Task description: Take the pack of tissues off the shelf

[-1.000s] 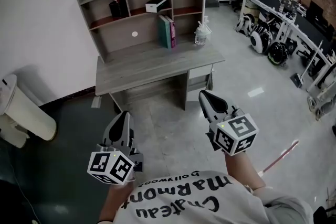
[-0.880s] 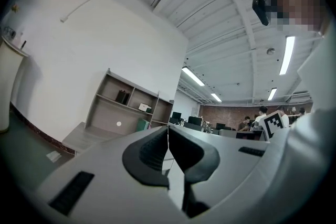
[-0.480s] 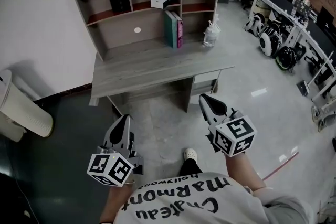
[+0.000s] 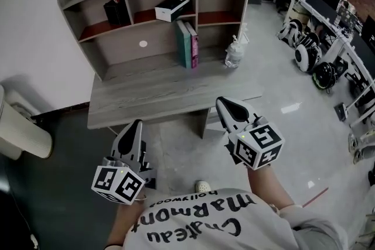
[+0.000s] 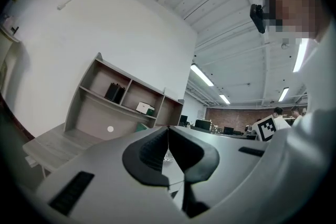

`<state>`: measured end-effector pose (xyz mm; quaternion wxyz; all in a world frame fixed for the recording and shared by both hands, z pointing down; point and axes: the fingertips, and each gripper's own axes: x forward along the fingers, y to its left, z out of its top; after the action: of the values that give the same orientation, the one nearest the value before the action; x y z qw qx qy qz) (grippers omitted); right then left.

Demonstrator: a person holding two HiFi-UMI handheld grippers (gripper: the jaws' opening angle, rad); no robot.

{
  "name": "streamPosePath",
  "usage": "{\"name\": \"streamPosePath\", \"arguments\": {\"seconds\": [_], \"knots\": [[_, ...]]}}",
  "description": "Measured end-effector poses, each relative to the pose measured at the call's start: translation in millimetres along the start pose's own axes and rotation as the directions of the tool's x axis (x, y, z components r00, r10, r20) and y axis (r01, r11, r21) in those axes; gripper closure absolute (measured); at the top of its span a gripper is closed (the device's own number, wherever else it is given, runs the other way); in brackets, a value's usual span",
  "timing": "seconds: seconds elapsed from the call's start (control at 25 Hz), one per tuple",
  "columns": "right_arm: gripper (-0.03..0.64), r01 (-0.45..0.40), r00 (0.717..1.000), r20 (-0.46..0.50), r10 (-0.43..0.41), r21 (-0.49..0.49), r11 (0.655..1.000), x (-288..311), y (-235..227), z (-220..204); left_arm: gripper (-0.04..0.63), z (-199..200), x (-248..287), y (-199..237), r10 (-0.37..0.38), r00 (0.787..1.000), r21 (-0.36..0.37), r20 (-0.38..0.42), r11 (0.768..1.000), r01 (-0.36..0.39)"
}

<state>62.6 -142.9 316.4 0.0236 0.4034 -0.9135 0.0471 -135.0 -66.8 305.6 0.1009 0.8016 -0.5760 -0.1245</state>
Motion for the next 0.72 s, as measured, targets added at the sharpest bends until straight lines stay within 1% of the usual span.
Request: {"name": "streamPosePath", "arguments": {"seconds": [0.12, 0.28, 0.44, 0.56, 0.72], "knots": [[0.609, -0.019, 1.000, 0.012, 0.019, -0.019, 1.000, 17, -25, 11, 0.577, -1, 29, 1, 0.013, 1.000, 0.007, 0.016, 1.000, -0.013], [0.609, -0.036, 0.999, 0.009, 0.036, -0.033, 0.999, 35, -54, 12, 0.577, -9, 60, 3, 0.029, 0.999, -0.003, 0.030, 1.000, -0.029], [0.609, -0.055, 0.998, -0.012, 0.055, 0.007, 0.998, 50, -74, 0, 0.577, -18, 75, 4, 0.051, 0.999, -0.004, 0.009, 0.999, -0.051], [0.609, -0.073, 0.997, -0.036, 0.074, 0.035, 0.997, 61, -81, -12, 0.577, -19, 81, 10, 0.076, 0.997, -0.009, 0.004, 0.997, -0.075], [0.609, -0.089, 0.992, -0.080, 0.094, 0.063, 0.994, 77, -84, -29, 0.577, -32, 89, 19, 0.087, 0.996, -0.024, -0.031, 0.996, -0.088]]}}
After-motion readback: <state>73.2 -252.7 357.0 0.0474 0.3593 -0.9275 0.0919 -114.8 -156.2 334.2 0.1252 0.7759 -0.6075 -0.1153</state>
